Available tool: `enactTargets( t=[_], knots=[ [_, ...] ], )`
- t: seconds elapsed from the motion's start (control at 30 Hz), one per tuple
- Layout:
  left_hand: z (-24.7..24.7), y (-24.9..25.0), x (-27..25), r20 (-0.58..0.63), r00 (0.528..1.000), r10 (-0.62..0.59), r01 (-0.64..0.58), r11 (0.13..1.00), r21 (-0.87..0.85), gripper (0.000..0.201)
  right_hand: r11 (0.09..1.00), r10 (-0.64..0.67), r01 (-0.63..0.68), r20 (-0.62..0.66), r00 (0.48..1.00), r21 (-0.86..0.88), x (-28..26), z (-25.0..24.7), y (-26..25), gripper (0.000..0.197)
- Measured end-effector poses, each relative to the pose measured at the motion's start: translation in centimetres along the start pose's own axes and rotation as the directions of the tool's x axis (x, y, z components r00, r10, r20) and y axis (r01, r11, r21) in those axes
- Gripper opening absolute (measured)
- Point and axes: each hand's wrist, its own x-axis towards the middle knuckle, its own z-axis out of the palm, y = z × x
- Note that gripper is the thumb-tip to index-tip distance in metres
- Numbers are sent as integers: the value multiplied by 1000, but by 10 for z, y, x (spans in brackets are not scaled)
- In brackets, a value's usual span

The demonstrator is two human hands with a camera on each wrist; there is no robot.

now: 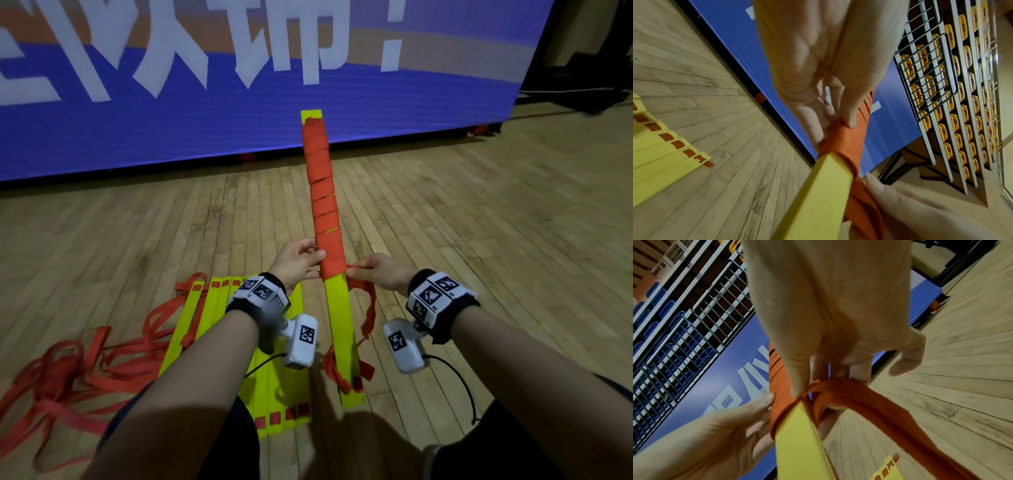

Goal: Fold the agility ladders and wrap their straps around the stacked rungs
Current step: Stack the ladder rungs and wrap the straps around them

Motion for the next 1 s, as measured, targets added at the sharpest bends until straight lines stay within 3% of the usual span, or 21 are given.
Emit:
enactTargets(
  t=[0.17,0.37,0.53,0.63,0.83,1.0],
  knots=[
    [-2,0,-2,-4,1000,15,-15,1000,0,31,998,29,-29,-1,1000,-63,0,-1,3,39],
    [0,-1,0,-56,998,31,-32,999,-20,19,999,0,-3,-73,997,-34,1,-2,0,22],
    [5,-4,2,-95,994,47,-46,999,10,11,964,-7,-47,-201,980,-262,0,6,-4,21],
    [8,-5,2,-85,995,51,-52,999,-6,19,959,-17,-60,-268,963,-276,-1,11,-5,11],
    [8,-4,-2,-23,1000,12,-14,996,-87,20,975,-25,-31,-250,968,-218,2,8,-4,24],
    [4,1,-5,24,1000,3,-1,995,-100,24,989,-28,5,-160,987,-147,-1,6,-3,11]
  ],
)
